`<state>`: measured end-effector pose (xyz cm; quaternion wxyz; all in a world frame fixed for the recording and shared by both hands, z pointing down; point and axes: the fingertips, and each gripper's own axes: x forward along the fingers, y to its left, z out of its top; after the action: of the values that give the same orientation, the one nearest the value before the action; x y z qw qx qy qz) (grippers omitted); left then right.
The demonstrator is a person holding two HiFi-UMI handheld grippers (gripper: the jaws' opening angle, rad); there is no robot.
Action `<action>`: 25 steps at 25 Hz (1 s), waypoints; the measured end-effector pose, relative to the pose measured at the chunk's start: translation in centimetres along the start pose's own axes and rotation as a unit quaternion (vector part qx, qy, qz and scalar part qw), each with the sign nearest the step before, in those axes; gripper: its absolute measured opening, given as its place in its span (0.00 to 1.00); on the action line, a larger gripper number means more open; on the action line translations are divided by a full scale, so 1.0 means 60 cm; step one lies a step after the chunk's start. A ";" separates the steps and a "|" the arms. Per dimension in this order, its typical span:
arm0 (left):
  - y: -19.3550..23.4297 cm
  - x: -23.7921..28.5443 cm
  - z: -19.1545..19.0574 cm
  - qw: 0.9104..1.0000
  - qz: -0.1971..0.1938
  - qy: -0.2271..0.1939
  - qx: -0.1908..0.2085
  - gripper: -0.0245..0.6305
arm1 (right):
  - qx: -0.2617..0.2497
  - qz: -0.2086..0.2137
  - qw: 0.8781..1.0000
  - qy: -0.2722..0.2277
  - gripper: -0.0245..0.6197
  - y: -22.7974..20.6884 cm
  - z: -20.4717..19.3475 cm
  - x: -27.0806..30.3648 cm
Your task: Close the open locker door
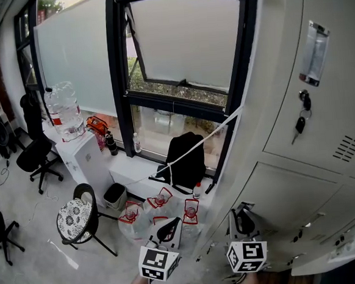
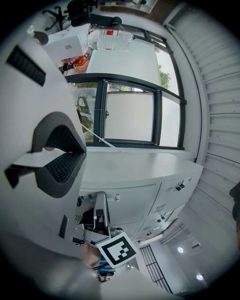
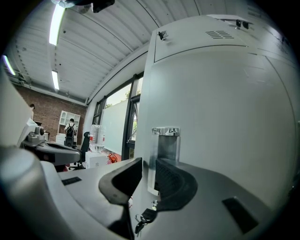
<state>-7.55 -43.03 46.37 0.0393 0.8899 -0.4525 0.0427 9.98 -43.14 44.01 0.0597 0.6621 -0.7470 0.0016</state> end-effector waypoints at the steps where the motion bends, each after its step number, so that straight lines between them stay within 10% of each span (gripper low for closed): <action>1: 0.000 0.000 -0.001 1.000 0.001 0.001 0.000 0.07 | 0.001 0.000 1.000 0.000 0.19 0.000 0.000 0.001; 25: -0.012 0.000 -0.004 1.000 0.013 0.005 0.003 0.07 | -0.004 0.007 1.000 -0.010 0.22 -0.008 0.002 -0.002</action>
<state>-6.98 -42.56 46.59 0.0386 0.8839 -0.4635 0.0487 10.45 -43.11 43.82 0.0552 0.6569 -0.7520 -0.0078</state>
